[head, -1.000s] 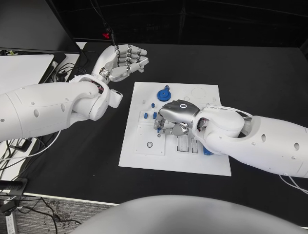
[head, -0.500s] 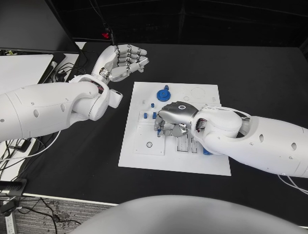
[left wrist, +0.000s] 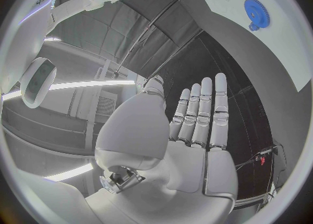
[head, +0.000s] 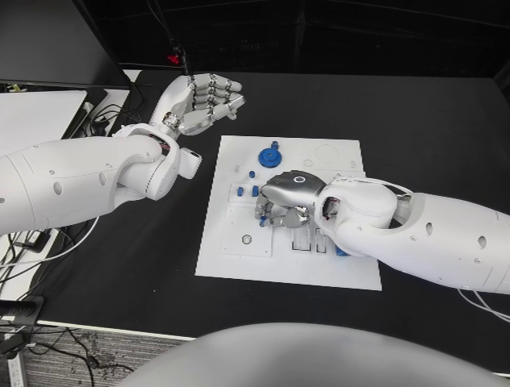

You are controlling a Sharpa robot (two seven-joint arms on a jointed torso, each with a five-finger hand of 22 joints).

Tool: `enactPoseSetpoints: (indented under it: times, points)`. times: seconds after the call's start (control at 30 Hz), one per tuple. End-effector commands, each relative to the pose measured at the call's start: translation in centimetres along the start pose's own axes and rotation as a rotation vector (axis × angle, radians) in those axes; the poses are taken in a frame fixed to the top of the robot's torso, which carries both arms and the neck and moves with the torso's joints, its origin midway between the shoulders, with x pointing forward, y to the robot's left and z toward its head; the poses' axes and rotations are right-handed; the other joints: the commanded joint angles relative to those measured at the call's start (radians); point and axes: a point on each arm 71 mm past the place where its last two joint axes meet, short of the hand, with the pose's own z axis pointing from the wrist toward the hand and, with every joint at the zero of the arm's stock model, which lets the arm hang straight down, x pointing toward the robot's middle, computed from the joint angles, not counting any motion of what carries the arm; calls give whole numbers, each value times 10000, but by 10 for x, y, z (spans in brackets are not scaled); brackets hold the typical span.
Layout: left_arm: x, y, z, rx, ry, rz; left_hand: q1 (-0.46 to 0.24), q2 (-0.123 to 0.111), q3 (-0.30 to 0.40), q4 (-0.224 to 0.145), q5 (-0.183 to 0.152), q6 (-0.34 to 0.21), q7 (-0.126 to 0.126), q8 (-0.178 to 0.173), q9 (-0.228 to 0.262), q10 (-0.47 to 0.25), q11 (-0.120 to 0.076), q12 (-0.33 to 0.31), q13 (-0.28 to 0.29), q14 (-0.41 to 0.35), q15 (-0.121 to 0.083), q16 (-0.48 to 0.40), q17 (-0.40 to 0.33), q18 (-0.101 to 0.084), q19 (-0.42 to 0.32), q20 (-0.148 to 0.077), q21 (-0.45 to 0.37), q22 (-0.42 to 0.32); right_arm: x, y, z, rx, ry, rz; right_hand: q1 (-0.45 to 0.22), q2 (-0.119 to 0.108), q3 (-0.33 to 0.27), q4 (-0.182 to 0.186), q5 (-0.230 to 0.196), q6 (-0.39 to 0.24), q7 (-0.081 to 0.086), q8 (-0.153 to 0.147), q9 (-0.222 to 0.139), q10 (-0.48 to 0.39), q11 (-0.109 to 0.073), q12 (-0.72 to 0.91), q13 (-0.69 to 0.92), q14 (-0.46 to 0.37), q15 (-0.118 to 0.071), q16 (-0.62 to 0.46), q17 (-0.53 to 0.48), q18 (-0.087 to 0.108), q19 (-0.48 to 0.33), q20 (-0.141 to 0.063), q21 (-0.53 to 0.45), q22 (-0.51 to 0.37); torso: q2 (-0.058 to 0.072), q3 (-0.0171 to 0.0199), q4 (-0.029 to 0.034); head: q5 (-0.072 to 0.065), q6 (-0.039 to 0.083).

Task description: Assemble the parts on the task board

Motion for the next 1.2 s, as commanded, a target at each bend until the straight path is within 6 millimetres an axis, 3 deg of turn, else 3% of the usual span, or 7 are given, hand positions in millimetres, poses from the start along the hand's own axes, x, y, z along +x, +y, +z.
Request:
enactPoseSetpoints:
  times: [0.03, 0.97, 1.2]
  points:
    - [0, -3, 1, 248, -51, -7, 15, 109, -47, -1, 38, -66, 297, 67, -10, -61, -18, 69, -14, 62, 17, 69, -17, 115, 70, 25, 4, -16, 1, 0, 0, -2, 134, -72, -52, 39, 68, -18, 57, 51, 51, 29, 8, -92, 7, -39, -16, 1039, 47, 25, 2630, -3, 951, -7, -64, 2487, 5, 4, -2, 7, 2]
    - [0, -3, 0, 249, -63, 1, 52, 147, -49, -6, 57, -71, 293, 76, -12, -64, -22, 90, -15, 60, 15, 93, -43, 114, 86, 19, 2, -26, 7, 5, 3, -131, 337, -304, -79, 9, 104, -42, 68, 9, 81, -10, 3, -187, 39, -41, -16, 1039, 74, 25, 2630, 10, 934, 15, -110, 2460, 1, 1, -4, 24, 2]
    - [-1, -3, 0, 243, -61, 1, 52, 147, -49, -6, 57, -71, 293, 76, -12, -64, -22, 90, -15, 60, 15, 93, -43, 114, 86, 19, 2, -26, 8, 6, 3, -164, 362, -416, -185, -235, 85, -85, -60, -173, 161, -144, -23, -483, 123, -46, -19, 1039, 155, 25, 2630, 18, 922, 70, -142, 2441, -3, -3, -7, 4, 2]
